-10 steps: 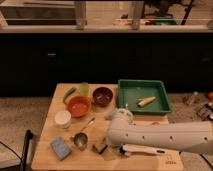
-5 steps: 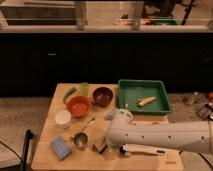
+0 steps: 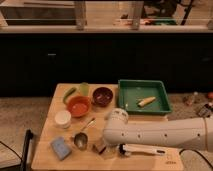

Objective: Place eraser in red bowl

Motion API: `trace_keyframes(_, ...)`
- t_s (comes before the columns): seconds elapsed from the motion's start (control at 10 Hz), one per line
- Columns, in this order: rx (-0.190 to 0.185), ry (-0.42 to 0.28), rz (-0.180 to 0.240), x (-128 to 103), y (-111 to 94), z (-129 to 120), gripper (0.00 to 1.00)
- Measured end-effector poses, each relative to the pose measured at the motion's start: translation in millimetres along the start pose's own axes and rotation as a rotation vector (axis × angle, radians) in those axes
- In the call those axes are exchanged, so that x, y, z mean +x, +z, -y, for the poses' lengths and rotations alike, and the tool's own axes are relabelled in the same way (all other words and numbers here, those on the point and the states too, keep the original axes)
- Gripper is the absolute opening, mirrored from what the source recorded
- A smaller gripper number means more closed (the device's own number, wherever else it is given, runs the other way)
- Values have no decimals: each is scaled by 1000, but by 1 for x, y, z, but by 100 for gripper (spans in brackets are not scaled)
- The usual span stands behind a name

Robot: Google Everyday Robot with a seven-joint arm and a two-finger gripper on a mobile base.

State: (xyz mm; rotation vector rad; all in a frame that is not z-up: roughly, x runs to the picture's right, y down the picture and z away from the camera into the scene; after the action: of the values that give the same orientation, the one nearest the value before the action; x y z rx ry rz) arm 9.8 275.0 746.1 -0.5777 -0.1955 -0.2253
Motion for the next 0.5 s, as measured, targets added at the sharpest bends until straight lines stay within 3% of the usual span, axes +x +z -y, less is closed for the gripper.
trace_keyframes(0.5, -18, -82, -1, -5, 3, 14, 80)
